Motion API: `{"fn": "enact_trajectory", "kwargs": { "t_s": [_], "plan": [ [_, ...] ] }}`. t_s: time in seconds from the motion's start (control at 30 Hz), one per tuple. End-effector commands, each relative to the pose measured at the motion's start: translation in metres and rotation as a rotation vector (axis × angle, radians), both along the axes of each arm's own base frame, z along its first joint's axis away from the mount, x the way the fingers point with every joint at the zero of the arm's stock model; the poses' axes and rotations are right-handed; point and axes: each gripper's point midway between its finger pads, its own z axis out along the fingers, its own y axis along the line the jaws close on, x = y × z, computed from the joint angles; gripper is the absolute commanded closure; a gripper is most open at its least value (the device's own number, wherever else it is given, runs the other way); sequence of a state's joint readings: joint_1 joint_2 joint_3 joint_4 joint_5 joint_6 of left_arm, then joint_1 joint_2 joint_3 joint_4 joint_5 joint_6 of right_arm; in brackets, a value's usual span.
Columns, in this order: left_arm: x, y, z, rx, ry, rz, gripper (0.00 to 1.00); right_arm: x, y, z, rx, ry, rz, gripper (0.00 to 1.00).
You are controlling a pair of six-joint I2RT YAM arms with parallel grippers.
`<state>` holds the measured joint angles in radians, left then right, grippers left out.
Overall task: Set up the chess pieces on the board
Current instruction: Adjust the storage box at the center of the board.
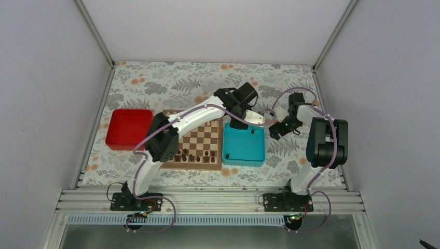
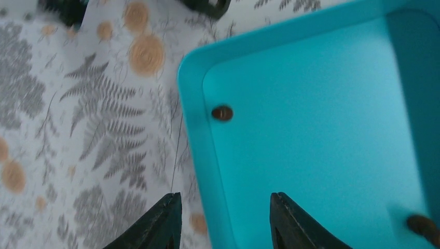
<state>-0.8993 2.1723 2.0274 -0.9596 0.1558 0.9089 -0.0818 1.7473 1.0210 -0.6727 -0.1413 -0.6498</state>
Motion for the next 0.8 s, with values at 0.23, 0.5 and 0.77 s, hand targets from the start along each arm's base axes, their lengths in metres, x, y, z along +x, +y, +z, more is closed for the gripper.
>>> {"fn": "enact_trajectory", "kwargs": {
  "t_s": [0.23, 0.5, 0.77],
  "plan": [
    [-0.009, -0.048, -0.032, -0.051, 0.091, -0.06, 0.57, -0.006, -0.002, -0.005, 0.018, 0.028, -0.012, 0.0],
    [-0.001, -0.053, -0.053, -0.05, 0.061, -0.037, 0.57, -0.008, -0.001, -0.007, 0.024, 0.038, -0.008, 0.0],
    [0.002, -0.056, -0.072, -0.028, 0.053, -0.007, 0.57, -0.009, 0.0, -0.008, 0.03, 0.039, -0.007, 0.0]
  ]
}}
